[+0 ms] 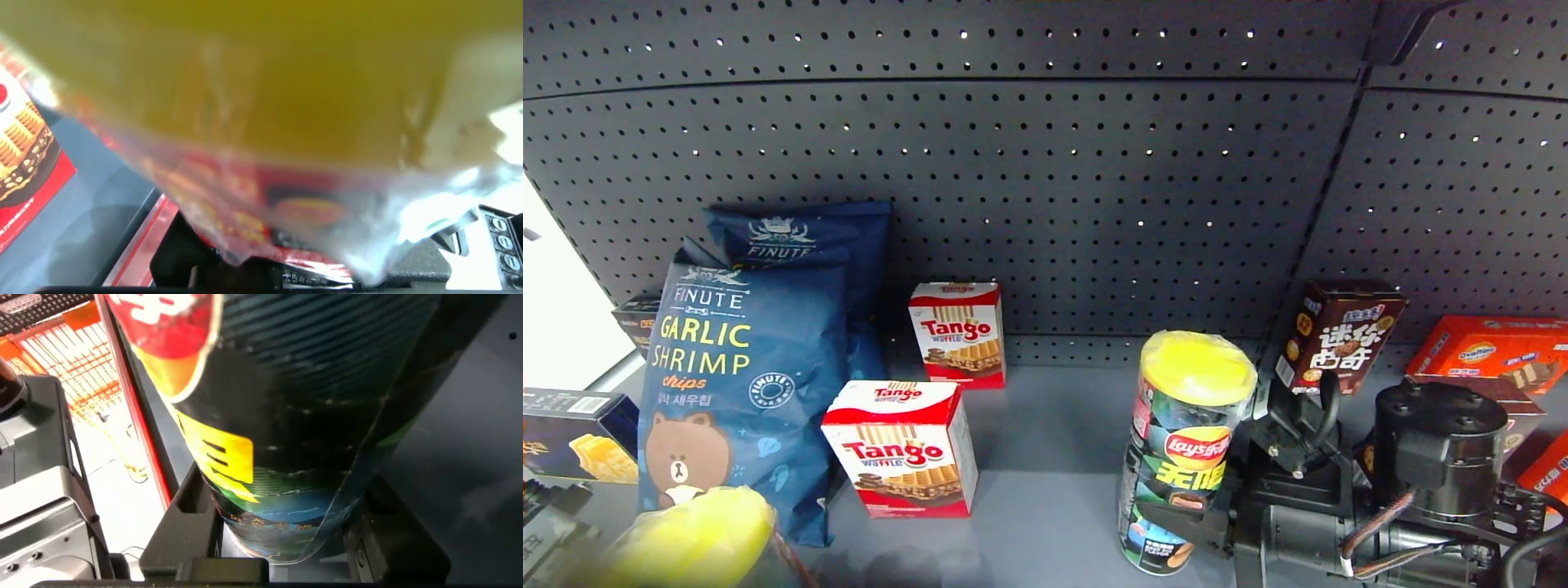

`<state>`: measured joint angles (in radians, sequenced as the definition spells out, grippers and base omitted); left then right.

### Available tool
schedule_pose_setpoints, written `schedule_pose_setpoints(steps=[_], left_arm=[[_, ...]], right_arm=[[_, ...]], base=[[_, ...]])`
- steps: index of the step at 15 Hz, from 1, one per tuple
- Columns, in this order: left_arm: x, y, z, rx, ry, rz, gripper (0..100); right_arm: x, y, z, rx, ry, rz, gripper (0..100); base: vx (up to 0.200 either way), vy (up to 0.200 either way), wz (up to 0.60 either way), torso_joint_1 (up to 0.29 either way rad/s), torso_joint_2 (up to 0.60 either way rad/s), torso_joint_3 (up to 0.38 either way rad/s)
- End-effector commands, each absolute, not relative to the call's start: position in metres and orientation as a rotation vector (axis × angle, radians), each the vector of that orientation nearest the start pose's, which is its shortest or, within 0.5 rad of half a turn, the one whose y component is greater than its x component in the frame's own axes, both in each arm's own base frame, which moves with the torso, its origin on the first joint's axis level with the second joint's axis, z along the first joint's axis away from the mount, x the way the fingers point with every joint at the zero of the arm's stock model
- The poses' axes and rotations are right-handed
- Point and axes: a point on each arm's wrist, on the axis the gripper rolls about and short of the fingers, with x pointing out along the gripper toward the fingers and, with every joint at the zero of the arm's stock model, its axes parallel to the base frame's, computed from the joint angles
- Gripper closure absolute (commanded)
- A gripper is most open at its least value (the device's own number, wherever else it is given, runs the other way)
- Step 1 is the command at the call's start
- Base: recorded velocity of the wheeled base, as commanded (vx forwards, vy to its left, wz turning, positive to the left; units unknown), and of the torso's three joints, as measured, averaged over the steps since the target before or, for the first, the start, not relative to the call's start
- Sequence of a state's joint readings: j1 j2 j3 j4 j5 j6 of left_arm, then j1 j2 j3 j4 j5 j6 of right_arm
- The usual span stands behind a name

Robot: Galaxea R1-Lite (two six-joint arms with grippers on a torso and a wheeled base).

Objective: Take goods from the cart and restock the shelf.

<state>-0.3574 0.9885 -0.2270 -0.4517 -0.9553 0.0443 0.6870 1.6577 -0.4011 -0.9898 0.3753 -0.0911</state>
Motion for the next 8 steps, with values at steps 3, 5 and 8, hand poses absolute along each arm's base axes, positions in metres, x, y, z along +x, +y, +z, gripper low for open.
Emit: schedule_pose_setpoints(steps=[3,5,8], left_arm=[[0.0891,-0.0529,0.157,-0.059,0.284,-1.309,100],[0.0894,-0.053,0.1573,-0.059,0.284,-1.309,100],[0.0895,-0.0531,0.1567,-0.06,0.288,-1.31,100]], right_arm=[[0.1873,0.1664,0.1257,-0.129,0.243,1.076,100],[0.187,0.1662,0.1246,-0.13,0.248,1.076,100],[0.1835,0.1637,0.1212,-0.133,0.264,1.078,100]], base=[[0.0,0.0,0.0,0.0,0.0,0.0],[0.0,0.0,0.0,0.0,0.0,0.0],[0.0,0.0,0.0,0.0,0.0,0.0]])
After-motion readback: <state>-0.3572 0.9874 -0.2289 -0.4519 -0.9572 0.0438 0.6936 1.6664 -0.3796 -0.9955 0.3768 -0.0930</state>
